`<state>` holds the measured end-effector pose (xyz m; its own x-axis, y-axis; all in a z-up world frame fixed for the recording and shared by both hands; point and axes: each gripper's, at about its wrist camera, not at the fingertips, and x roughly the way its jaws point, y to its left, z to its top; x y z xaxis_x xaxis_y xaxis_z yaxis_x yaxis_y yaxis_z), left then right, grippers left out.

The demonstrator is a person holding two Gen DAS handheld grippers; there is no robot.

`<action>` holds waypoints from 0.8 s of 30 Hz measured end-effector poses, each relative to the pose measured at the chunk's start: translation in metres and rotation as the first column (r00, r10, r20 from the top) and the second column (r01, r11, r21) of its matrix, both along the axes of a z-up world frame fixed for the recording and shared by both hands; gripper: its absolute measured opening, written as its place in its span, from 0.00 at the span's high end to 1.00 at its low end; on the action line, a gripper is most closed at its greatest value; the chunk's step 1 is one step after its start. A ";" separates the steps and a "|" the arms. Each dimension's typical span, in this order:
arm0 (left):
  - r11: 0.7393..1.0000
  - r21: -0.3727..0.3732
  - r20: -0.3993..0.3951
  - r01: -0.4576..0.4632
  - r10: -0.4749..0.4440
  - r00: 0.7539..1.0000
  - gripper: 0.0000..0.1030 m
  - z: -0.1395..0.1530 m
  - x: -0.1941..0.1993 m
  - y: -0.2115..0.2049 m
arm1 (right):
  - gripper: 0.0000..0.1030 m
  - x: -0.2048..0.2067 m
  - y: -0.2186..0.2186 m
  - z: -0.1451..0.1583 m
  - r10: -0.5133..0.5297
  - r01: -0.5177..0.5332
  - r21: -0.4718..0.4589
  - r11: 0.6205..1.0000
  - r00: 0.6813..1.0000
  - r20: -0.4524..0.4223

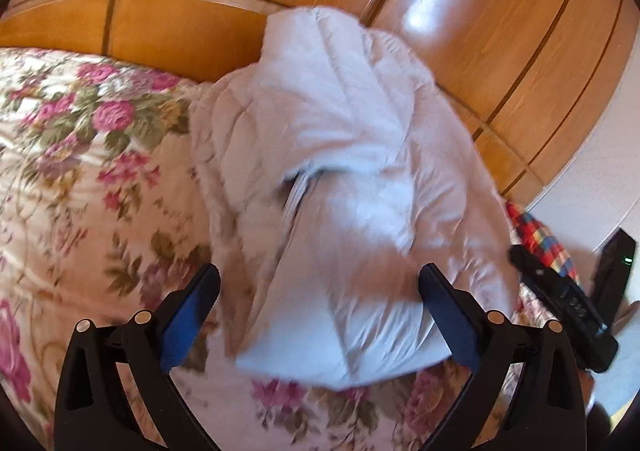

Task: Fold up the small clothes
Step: 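Set the folded coat down on the bedspread and open both tools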

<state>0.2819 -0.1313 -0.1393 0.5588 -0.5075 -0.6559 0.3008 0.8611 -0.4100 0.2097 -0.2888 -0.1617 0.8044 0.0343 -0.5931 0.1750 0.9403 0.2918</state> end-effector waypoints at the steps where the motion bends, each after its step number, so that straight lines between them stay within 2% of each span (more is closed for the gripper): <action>1: 1.000 0.006 -0.013 -0.001 0.001 1.000 0.04 0.000 0.005 0.012 | 0.03 0.002 0.001 -0.006 0.001 -0.002 -0.005 1.000 0.999 -0.035; 3: 1.000 0.004 -0.042 0.005 -0.005 0.999 0.03 -0.005 0.003 0.026 | 0.03 0.008 0.004 -0.023 0.009 -0.010 -0.011 1.000 0.996 -0.088; 5: 1.000 0.006 -0.090 0.024 -0.024 0.996 0.03 -0.012 0.011 0.051 | 0.03 0.008 0.003 -0.028 0.007 -0.007 0.001 1.000 0.995 -0.095; 6: 1.000 0.002 -0.094 0.023 -0.023 0.995 0.03 -0.016 0.009 0.050 | 0.02 0.006 0.002 -0.026 0.004 -0.004 0.003 1.000 0.996 -0.092; 11: 0.999 0.045 -0.054 0.002 0.001 0.999 0.03 -0.007 -0.010 0.049 | 0.02 -0.010 0.003 -0.013 -0.002 0.002 -0.001 1.000 0.999 -0.053; 15: 0.990 0.139 0.016 -0.026 0.024 1.000 0.03 0.008 -0.035 0.047 | 0.02 -0.036 0.009 0.004 0.022 -0.022 0.017 1.000 1.000 -0.004; 18: 0.972 0.230 0.104 -0.054 0.031 0.994 0.03 0.020 -0.062 0.045 | 0.02 -0.055 0.021 0.016 0.069 -0.069 -0.021 0.997 0.998 -0.002; 21: 0.944 0.313 0.189 -0.105 0.046 0.981 0.03 0.031 -0.090 0.041 | 0.02 -0.073 0.034 0.028 0.109 -0.106 -0.106 0.989 0.994 0.023; 24: 0.913 0.377 0.232 -0.154 0.067 0.970 0.03 0.038 -0.104 0.040 | 0.02 -0.093 0.045 0.039 0.101 -0.088 -0.207 0.975 0.993 0.053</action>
